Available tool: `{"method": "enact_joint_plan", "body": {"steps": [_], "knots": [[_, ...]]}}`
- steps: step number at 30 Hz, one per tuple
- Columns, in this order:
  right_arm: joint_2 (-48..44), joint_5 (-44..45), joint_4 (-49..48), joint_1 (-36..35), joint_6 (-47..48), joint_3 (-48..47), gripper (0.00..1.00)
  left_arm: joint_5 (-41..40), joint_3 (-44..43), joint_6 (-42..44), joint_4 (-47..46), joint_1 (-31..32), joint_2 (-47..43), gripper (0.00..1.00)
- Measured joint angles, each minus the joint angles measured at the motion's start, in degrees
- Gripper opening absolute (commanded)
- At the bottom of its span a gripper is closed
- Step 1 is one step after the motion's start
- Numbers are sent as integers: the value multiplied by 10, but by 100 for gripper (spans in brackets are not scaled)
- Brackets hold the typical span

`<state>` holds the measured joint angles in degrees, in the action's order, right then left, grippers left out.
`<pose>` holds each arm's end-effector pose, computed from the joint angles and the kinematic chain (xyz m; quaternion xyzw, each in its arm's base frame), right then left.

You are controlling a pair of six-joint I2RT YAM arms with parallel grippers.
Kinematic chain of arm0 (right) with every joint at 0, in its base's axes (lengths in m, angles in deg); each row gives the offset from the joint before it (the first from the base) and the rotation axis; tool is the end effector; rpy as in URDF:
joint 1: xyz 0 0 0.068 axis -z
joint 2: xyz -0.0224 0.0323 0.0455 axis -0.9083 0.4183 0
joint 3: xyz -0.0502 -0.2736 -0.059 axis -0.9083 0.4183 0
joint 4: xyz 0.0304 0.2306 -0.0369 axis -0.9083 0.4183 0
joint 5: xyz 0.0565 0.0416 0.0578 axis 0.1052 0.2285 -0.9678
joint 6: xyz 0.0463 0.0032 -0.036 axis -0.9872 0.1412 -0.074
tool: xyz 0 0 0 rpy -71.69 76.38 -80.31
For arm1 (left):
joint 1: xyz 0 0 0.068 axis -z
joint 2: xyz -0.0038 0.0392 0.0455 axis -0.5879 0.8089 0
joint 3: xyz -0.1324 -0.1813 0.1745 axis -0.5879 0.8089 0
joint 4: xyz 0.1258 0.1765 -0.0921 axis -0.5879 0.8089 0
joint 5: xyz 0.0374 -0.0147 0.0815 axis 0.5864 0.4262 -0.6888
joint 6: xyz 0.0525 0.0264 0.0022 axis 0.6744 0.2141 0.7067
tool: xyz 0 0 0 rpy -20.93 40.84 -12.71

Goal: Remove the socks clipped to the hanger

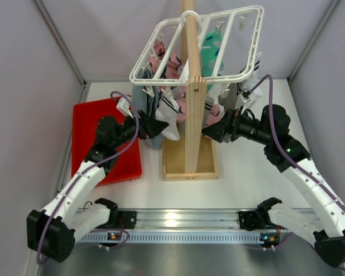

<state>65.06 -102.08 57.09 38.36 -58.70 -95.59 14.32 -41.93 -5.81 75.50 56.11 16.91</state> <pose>0.1438 0.0962 0.3910 -0.1264 0.7581 0.4693 0.4349 0.1840 -0.0880 0.3382 0.0258 0.7283 -0.4872 0.4812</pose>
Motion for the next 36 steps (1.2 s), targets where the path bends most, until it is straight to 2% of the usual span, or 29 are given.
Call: {"method": "enact_joint_plan", "body": {"steps": [6, 11, 12, 15, 16, 18, 19, 22, 36], "knots": [[27, 13, -47, -2, -3, 7, 91, 29, -26, -12, 0, 26, 0, 83], [47, 42, -81, -3, -1, 7, 84, 41, -40, -22, -2, 33, -1, 84], [53, 45, -88, -3, -1, 7, 76, 41, -41, -24, -2, 33, -2, 84], [73, 48, -105, -3, 2, 7, 62, 42, -41, -28, -2, 33, -1, 86], [80, 49, -112, -3, 2, 7, 45, 44, -41, -28, -2, 33, 0, 87], [94, 47, -126, -3, -1, 7, 30, 53, -47, -30, -2, 33, 8, 91], [100, 45, -132, -3, -5, 7, 16, 59, -54, -31, -2, 33, 16, 92], [109, 33, -160, -3, -25, 9, 0, 76, -74, -29, -3, 35, 45, 98], [148, -50, -315, -10, -177, 10, 0, 75, -91, -13, -2, 52, 91, 98]]}}
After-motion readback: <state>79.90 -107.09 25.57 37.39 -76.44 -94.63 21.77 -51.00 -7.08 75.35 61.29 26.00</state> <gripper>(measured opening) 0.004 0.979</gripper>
